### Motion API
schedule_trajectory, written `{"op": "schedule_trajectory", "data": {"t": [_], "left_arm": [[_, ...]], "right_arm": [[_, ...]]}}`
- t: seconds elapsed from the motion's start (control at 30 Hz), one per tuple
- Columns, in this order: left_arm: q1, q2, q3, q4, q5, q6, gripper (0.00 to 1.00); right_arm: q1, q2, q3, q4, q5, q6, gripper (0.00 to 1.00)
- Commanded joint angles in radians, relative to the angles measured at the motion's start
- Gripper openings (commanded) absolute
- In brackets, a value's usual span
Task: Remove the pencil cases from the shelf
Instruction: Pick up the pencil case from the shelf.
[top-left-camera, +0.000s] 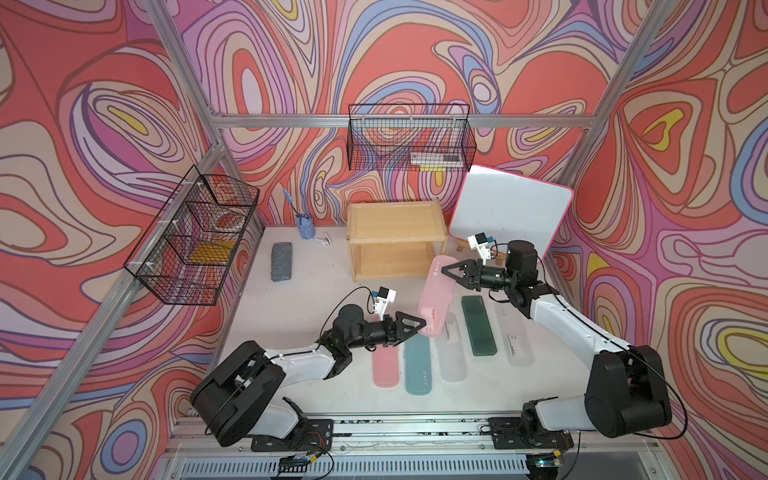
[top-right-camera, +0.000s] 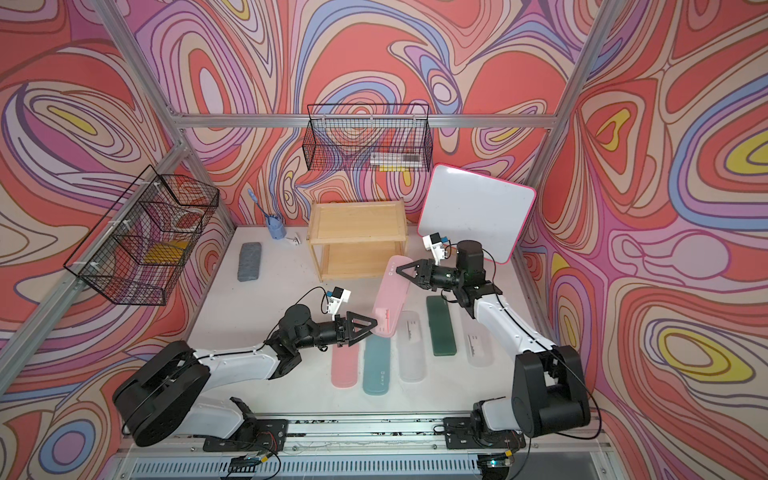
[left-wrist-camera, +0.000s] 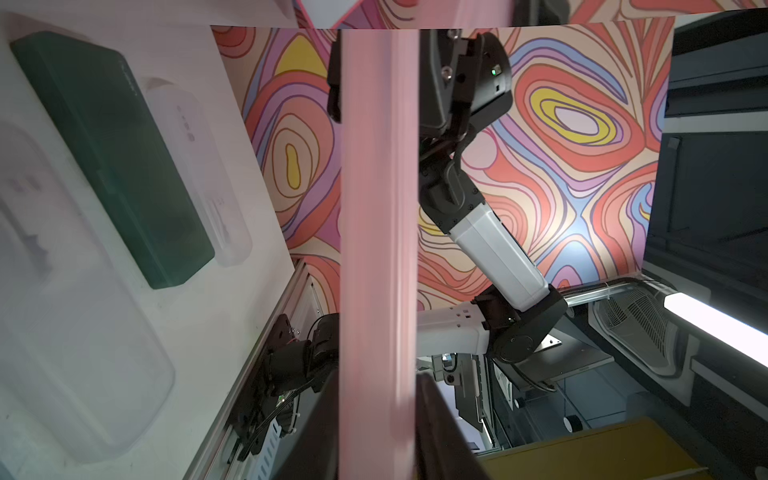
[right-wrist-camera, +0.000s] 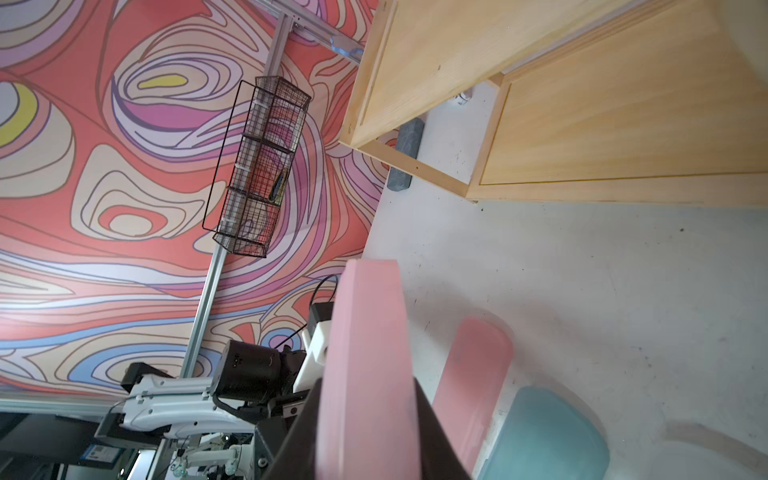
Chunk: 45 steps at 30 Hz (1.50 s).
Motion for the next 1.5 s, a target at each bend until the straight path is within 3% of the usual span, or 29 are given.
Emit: {"op": "schedule_trajectory", "data": {"t": [0.0, 0.1, 0.17, 0.43, 0.6, 1.07, 1.33, 1.47], "left_arm": [[0.002, -0.156, 0.129, -0.555, -0.255, 0.385, 0.99], [0.002, -0.245, 0.216, -0.738, -0.392, 0.540, 0.99], [-0.003, -0.256, 0.268, -0.790, -0.416, 0.620, 0.99], [-0.179, -0.167, 0.368, -0.810, -0.525, 0.838, 0.99], [-0.220, -0.119, 0.382, -0.807, -0.585, 0.851, 0.99], [-0.220, -0.058, 0.378, -0.720, -0.563, 0.800, 0.99], [-0.219, -0.051, 0.383, -0.717, -0.562, 0.780, 0.62], [-0.219, -0.042, 0.394, -0.732, -0.563, 0.777, 0.58]], "right_arm": [[-0.003, -0.052, 0.069, -0.233, 0.128, -0.153, 0.27], [0.001, -0.059, 0.069, -0.247, 0.164, -0.146, 0.27], [0.016, -0.054, 0.075, -0.246, 0.196, -0.129, 0.26], [0.128, 0.026, 0.205, -0.346, 0.344, -0.101, 0.23], [0.181, 0.046, 0.263, -0.380, 0.387, -0.105, 0.23], [0.262, 0.070, 0.268, -0.360, 0.408, -0.102, 0.22], [0.280, 0.061, 0.250, -0.350, 0.403, -0.105, 0.23], [0.290, 0.063, 0.242, -0.338, 0.401, -0.100, 0.23]]}}
